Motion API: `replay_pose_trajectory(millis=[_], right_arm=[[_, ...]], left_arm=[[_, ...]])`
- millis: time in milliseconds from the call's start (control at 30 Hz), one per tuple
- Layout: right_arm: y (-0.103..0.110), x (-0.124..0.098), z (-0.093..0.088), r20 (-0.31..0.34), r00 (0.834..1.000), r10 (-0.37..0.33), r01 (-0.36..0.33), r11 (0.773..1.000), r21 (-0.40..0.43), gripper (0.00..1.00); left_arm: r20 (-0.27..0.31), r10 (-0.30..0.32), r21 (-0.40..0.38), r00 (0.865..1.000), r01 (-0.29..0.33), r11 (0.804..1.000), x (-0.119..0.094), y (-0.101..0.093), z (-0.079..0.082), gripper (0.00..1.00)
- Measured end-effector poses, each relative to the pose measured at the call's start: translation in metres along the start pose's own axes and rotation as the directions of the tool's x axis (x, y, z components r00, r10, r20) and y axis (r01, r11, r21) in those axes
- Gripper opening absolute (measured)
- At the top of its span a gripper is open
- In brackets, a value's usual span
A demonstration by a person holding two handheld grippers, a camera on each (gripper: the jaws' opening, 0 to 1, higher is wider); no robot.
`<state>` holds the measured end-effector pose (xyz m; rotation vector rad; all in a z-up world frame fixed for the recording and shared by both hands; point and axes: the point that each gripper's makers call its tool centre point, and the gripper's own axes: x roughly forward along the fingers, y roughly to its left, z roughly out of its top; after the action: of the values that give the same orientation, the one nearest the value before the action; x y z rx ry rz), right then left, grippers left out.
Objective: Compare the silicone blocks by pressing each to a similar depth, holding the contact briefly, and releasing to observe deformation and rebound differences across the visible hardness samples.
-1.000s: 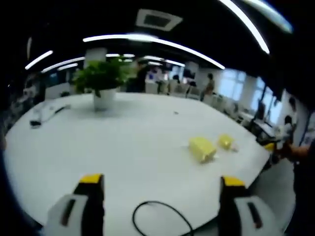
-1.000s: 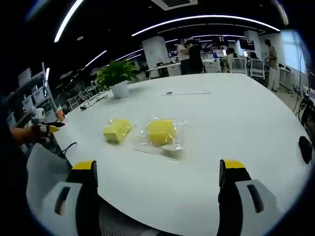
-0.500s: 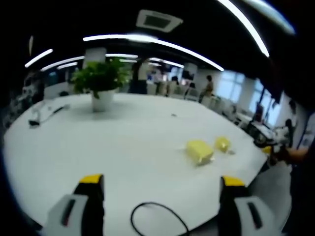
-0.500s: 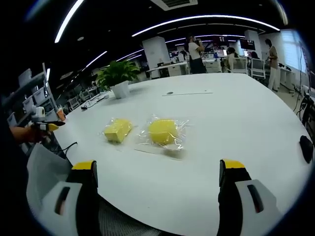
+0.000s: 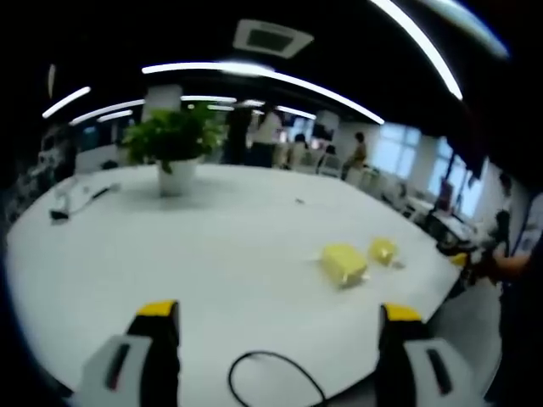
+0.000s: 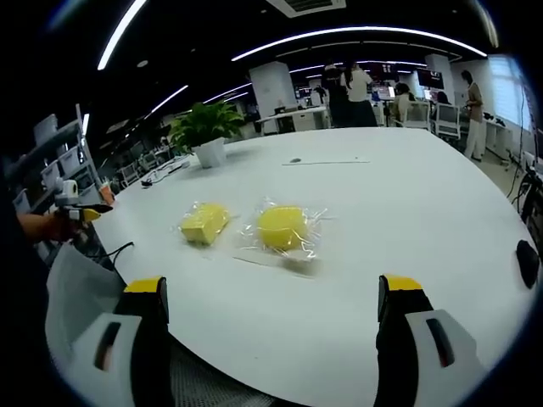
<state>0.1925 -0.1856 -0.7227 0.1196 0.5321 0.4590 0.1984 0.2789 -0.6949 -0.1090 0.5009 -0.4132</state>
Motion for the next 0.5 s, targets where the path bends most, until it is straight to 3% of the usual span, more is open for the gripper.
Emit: replay_pose_trajectory(millis=[100,500], right_arm=[[0.0018,-0.0021,0.0059,0.032,0.999,0.0,0.0,1.0,-0.02,0.96],[0.0014,0.0005,0.0035,0.028,1.0,-0.001,0.0,1.0,0.011,0.96]], left_arm=[[0.016,0.0,-0.011,1.0,0.0,1.0,0.0001,-0.0006,0.005,1.0],[-0.012,0.019,-0.019,1.0,-0.02,1.0,0.0097,-0.0054,-0.0022,1.0]])
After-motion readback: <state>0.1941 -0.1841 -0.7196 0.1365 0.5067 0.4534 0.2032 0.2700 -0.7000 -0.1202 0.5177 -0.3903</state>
